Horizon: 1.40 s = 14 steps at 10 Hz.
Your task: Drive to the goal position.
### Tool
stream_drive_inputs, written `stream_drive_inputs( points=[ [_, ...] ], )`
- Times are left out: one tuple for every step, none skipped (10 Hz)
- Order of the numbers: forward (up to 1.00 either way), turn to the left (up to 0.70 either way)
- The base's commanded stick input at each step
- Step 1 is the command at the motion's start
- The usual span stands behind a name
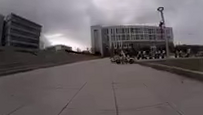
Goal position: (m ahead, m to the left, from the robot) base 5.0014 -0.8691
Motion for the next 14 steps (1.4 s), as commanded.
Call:
stream_drive_inputs(
  points=[
    [0.49,-0.01],
    [0.49,-0.01],
    [0.49,-0.01],
    [0.49,-0.01],
    [0.49,-0.01],
    [0.49,-0.01],
    [0.49,-0.01],
    [0.49,-0.01],
    [0.49,-0.01],
    [0.49,-0.01],
    [0.49,-0.01],
    [0.49,-0.01],
    [0.49,-0.01],
    [0.49,-0.01]
  ],
)
